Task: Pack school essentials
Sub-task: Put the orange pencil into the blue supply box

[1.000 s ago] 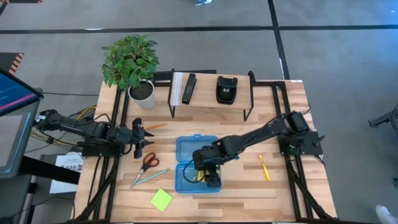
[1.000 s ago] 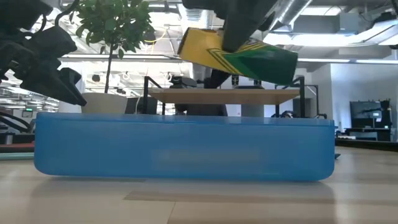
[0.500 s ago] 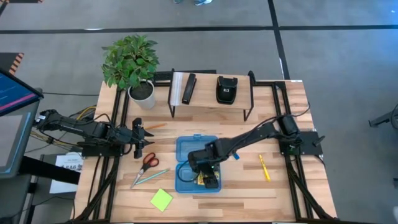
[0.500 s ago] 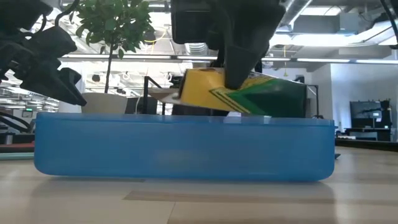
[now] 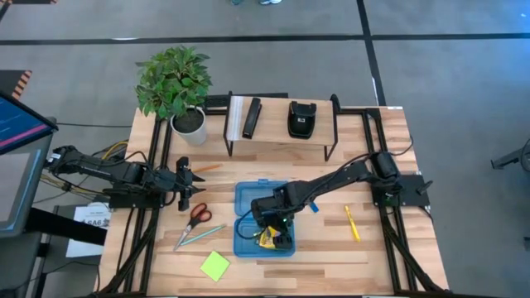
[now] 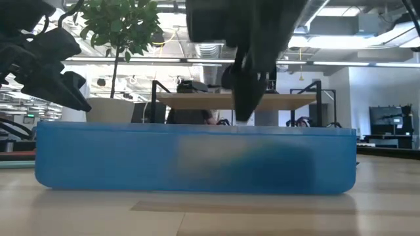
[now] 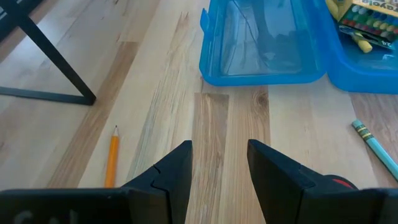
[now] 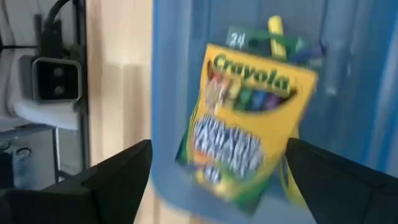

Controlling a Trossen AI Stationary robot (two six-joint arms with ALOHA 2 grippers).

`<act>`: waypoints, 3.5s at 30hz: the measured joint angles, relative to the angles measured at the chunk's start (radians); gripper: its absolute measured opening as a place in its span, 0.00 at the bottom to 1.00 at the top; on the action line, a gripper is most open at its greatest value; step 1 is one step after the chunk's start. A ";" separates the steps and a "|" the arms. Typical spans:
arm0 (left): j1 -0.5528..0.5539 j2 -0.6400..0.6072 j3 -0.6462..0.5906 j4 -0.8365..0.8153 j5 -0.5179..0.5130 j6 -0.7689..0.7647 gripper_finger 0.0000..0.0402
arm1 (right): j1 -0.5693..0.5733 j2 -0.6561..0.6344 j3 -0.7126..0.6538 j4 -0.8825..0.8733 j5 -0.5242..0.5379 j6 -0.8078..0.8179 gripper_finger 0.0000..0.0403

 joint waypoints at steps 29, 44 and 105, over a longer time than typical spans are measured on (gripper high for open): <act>0.000 0.000 0.000 -0.003 0.000 0.000 0.36 | 0.111 -0.727 -0.561 0.061 0.773 0.461 0.93; 0.000 0.000 0.000 0.142 -0.006 -0.335 0.36 | 0.054 -0.837 -0.978 1.074 0.756 0.068 0.92; 0.585 0.925 0.387 -0.226 0.177 -0.129 0.54 | -0.033 -0.691 -0.978 1.258 0.719 -0.015 0.92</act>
